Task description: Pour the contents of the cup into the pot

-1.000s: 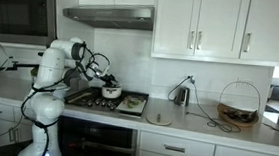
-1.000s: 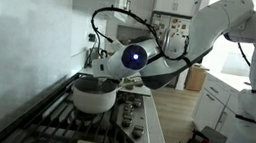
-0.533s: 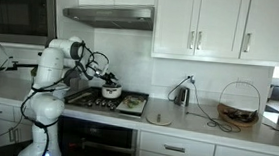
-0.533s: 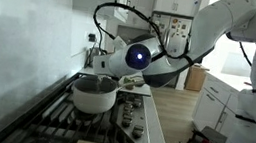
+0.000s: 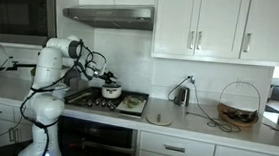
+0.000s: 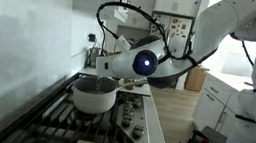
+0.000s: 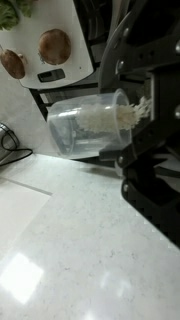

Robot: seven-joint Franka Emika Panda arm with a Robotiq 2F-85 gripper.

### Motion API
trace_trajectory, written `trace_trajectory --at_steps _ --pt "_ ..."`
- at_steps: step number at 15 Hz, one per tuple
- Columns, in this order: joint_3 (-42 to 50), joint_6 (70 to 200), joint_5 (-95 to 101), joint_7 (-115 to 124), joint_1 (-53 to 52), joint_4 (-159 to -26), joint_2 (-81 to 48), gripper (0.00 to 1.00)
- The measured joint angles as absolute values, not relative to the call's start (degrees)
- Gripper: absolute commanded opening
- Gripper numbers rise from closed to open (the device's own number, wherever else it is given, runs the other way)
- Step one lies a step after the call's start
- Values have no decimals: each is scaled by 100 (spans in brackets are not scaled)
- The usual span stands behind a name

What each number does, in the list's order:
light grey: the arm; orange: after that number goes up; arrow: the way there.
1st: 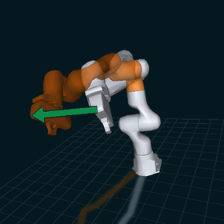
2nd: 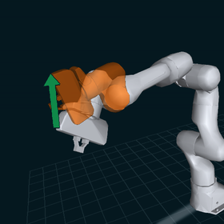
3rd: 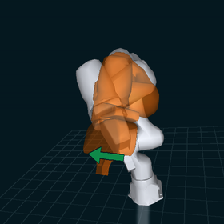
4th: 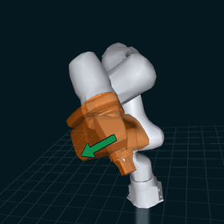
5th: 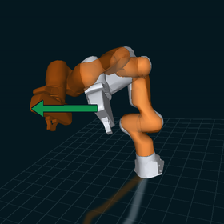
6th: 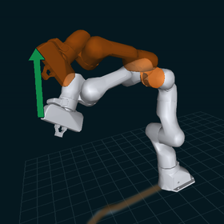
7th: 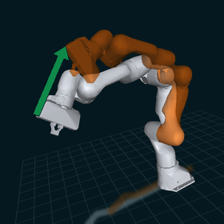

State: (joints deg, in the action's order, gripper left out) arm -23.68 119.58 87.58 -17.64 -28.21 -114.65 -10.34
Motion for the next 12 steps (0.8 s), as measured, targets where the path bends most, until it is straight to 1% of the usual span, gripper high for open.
trace_trajectory --at_steps 8,12 --pt "-2480 11935 9439 -1195 -2832 -11667 -963 30" --pt "-2502 11662 9444 -746 -2841 -11647 -944 30"
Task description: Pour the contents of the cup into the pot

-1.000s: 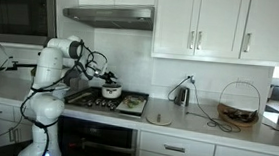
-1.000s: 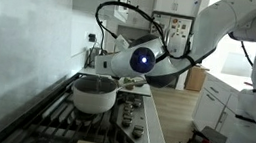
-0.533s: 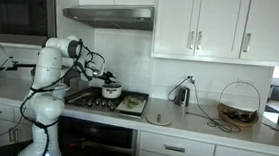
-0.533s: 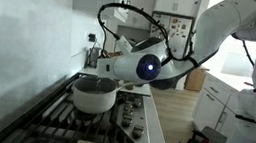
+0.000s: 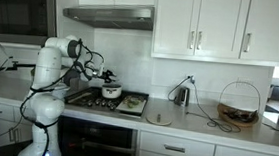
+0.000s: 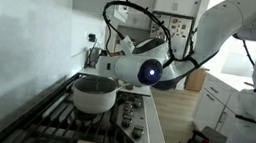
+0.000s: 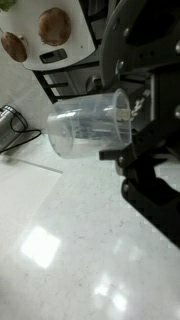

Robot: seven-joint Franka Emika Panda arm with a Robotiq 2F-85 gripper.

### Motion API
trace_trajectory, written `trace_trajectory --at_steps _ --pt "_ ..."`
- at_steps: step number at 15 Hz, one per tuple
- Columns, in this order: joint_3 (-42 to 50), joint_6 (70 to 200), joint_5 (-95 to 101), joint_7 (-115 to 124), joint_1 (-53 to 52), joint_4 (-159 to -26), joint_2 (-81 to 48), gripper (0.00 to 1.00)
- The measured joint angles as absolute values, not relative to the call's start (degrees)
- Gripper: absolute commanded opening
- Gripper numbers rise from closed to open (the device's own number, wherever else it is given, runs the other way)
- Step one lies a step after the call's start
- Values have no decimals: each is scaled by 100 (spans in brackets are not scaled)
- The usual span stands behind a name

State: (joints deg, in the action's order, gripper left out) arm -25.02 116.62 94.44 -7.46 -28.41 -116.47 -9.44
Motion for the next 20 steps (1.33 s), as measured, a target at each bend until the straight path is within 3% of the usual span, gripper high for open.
trace_trajectory --at_steps 20 --pt "-2701 9357 9813 161 -3546 -11387 -1442 30"
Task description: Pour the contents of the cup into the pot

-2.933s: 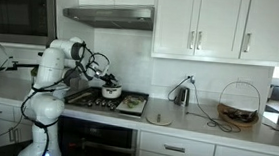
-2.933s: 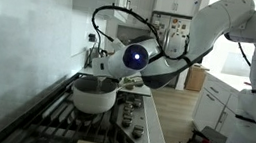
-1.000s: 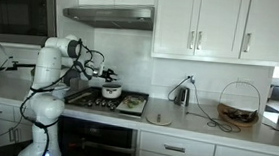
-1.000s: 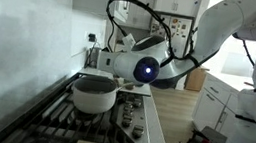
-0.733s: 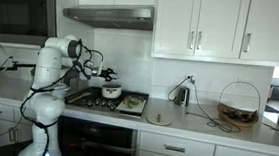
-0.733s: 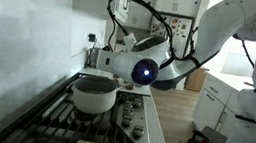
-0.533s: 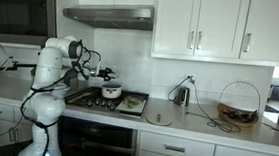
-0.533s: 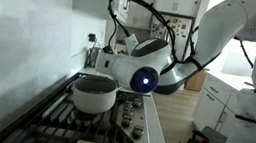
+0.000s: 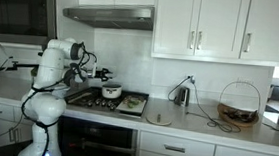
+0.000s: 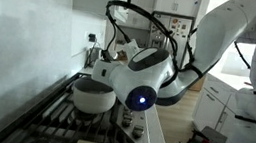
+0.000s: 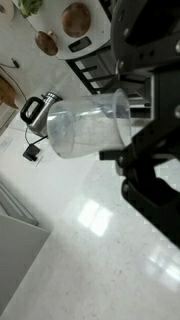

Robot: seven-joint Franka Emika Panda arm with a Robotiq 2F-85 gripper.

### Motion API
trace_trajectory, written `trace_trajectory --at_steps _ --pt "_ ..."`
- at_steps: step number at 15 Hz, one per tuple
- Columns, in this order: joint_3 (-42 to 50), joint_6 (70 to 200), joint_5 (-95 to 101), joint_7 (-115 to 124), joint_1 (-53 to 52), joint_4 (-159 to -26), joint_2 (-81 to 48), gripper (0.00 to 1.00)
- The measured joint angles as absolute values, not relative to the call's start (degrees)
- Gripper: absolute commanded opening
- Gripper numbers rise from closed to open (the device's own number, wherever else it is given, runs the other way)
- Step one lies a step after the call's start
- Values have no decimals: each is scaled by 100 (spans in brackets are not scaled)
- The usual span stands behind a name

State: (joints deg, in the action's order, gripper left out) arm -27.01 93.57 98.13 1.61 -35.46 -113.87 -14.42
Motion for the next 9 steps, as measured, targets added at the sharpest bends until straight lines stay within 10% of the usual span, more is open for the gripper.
trace_trajectory --at_steps 9 --pt "-2418 9394 9901 161 -3227 -10941 -1517 30"
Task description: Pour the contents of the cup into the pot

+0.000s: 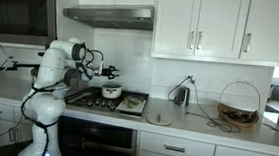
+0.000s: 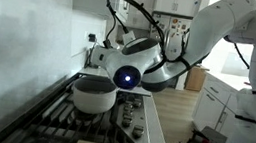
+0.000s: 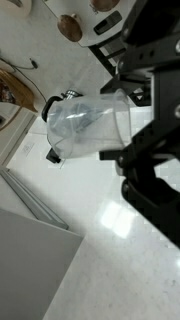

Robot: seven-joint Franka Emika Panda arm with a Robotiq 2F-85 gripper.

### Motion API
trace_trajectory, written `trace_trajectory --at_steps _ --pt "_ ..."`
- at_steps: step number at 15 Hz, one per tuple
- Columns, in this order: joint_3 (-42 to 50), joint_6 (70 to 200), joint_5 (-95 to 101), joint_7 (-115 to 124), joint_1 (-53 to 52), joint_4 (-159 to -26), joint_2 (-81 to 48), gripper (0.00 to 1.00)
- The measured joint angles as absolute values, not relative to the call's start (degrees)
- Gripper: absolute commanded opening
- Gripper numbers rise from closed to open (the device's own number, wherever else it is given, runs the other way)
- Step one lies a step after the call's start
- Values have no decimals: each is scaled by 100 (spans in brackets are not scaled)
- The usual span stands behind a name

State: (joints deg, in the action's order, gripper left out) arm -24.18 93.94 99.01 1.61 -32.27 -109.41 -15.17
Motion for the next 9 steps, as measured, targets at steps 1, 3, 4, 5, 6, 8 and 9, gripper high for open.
trace_trajectory --at_steps 1,3,4,5,6,8,9 --pt "-2414 9405 9918 162 -3191 -10909 -1534 30" --pt "-2411 9443 9951 161 -3124 -10850 -1575 30" --pt "-2408 9462 9966 162 -3095 -10823 -1589 30" --pt "-2407 9490 9995 162 -3063 -10794 -1606 30" --pt "-2407 9540 10014 162 -3034 -10784 -1620 30" --pt "-2407 9648 10016 161 -2999 -10790 -1682 30" --pt "-2407 9710 10017 161 -2995 -10792 -1721 30"
